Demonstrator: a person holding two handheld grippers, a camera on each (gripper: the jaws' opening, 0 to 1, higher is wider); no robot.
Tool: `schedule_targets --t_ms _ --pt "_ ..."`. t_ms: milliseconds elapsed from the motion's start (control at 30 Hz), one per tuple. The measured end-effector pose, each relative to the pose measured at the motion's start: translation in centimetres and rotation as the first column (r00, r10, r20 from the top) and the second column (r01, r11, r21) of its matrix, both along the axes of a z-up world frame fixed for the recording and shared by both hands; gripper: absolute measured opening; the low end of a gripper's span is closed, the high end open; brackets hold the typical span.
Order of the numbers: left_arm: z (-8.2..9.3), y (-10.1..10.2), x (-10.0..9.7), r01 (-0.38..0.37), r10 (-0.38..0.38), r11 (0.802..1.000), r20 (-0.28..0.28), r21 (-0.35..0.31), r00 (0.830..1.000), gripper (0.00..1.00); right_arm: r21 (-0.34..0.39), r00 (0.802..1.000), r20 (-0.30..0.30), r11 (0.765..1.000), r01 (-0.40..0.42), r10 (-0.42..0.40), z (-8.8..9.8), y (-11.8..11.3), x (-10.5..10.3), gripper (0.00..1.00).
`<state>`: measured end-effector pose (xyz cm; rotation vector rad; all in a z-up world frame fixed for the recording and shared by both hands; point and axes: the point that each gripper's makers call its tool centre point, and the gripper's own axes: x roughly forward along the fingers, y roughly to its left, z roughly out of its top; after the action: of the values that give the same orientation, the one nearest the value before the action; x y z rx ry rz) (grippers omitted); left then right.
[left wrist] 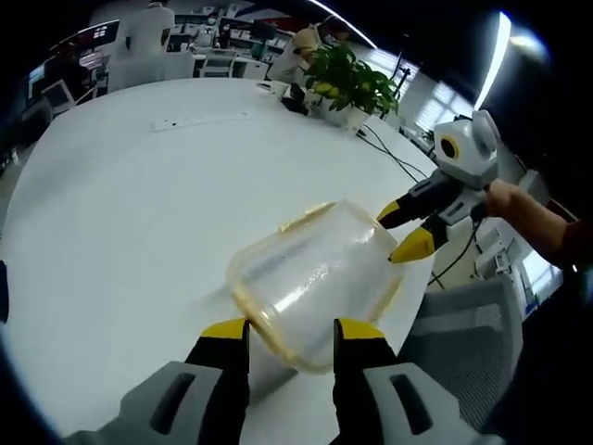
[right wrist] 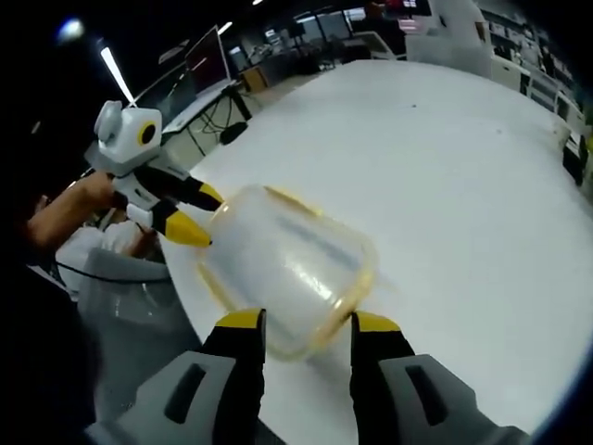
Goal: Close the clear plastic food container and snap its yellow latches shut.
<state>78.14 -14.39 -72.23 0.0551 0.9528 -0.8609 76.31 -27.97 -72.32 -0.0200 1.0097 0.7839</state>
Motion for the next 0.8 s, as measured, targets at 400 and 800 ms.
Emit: schedule_targets --t_ms 400,800 --pt "-0.1 1.2 -0.8 0.004 -0.003 1.0 -0.011 0.008 1.0 0.28 0.002 1.0 0.0 1.0 0.003 -0.003 -0.1 1.3 -1.0 0.32" --pt "-0.2 1.9 -1.3 0.0 0.0 1.0 -0.012 0.01 1.0 0.29 0.001 1.0 0.001 1.0 0.0 0.0 -0.1 1.8 -1.4 0.33"
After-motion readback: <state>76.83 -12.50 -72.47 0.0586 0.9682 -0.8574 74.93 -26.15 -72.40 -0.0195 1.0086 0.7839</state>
